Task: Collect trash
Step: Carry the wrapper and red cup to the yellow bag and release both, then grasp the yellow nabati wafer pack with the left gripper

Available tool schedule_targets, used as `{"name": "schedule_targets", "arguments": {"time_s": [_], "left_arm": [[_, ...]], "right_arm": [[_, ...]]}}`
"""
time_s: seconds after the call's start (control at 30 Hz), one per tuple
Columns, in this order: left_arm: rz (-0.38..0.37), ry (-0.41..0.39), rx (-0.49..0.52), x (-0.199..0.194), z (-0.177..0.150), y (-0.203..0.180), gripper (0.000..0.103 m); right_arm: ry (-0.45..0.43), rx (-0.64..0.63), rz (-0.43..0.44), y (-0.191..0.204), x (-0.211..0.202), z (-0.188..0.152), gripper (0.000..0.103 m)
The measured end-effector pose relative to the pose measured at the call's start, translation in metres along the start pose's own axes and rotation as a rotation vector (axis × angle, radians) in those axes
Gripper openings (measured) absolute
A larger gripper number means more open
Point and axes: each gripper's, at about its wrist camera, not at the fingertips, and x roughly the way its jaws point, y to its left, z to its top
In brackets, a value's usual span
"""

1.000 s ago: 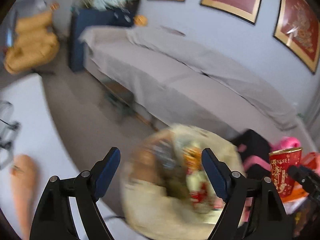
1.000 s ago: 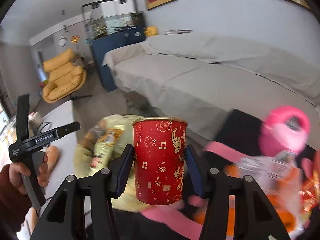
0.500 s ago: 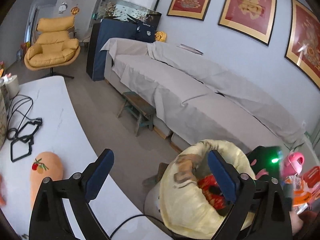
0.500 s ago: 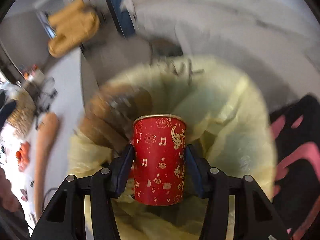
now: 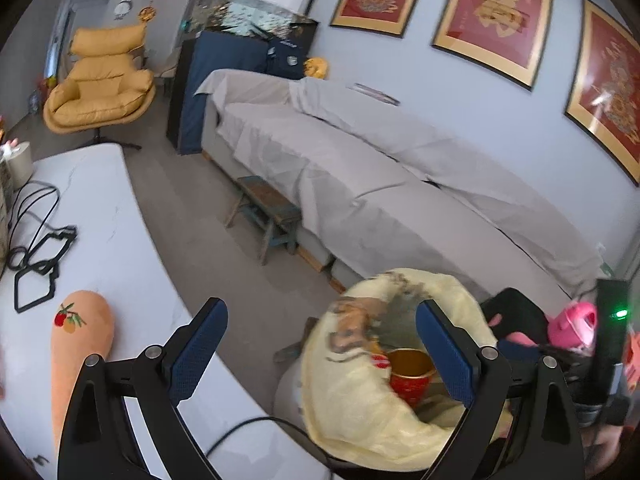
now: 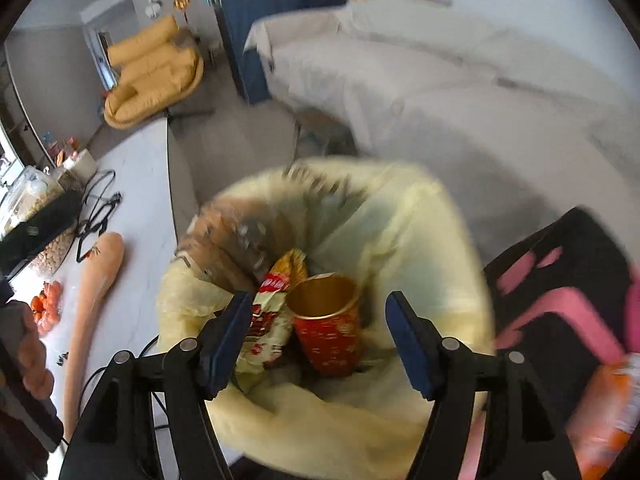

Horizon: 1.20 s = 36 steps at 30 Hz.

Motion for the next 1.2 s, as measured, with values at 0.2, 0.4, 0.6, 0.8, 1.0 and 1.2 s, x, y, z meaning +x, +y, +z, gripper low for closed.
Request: {"name": "schedule_targets", "arguments": {"time_s": [0.2, 0.4, 0.6, 0.8, 1.0, 1.2], "left_arm": [[-0.121, 0.019, 0.071, -0.012, -0.014, -0.061, 0.095], [-0.268, 0.091, 0.187, -0.017, -0.05, -0.14, 0.095], [-0.42, 0.179, 0.31, -0.021, -0.095, -0.216, 0.095], [-0.515, 0.275, 0.411, -0.029, -0.142, -0.271, 0.095], [-0.541, 0.337, 0.437, -0.032, -0.168, -0.298, 0.095], [-0.534, 0.342, 0.478, -0.04, -0.175, -0.313, 0.095]], "right_arm": [[-0.174, 0.064, -0.097, -0.043, -0.093, -0.029, 0.08], [-0.264, 0.141, -0.27, -0.107, -0.177, -0.09, 0.087], [-0.23, 0.215, -0.469, -0.169, -0.238, -0.165, 0.094], [-0.144, 0.291, -0.496, -0.211, -0.275, -0.249, 0.096], [-0.064, 0.335, -0.419, -0.221, -0.274, -0.307, 0.096], [-0.071, 0.366, -0.356, -0.232, -0.255, -0.32, 0.096]]}}
